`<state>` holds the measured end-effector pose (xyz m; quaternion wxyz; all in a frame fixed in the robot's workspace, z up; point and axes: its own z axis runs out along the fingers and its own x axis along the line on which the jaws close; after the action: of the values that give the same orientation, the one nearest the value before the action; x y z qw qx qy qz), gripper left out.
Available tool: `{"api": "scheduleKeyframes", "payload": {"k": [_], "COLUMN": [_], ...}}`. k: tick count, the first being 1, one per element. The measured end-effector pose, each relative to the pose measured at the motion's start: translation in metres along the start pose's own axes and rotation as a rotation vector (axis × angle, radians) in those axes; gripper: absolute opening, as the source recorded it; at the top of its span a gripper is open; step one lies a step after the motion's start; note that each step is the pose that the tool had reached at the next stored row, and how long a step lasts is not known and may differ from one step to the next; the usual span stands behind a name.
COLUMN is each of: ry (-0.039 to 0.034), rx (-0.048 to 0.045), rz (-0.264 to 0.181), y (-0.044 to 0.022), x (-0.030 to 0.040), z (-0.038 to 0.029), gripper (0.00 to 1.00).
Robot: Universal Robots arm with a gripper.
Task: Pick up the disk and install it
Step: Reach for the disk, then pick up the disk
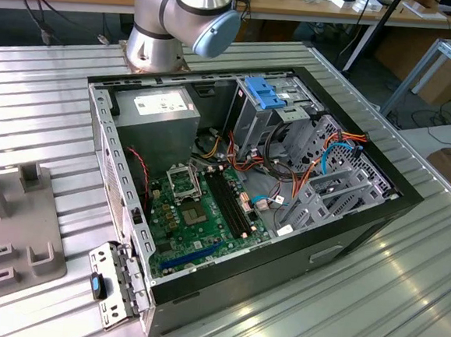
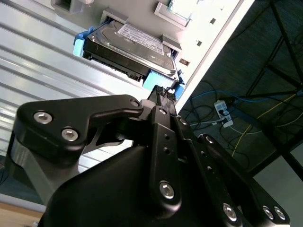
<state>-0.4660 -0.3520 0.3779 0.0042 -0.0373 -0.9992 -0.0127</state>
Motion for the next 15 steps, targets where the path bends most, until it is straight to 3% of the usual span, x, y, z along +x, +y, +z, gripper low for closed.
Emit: {"api": "scheduleKeyframes", "payload": {"k": [15], "ry": [0.0001], "rx": [0.0000], "rz": [-0.008], "y": [-0.0001], "x": [0.0000], "z": [0.0030], "gripper": [0.11]}}
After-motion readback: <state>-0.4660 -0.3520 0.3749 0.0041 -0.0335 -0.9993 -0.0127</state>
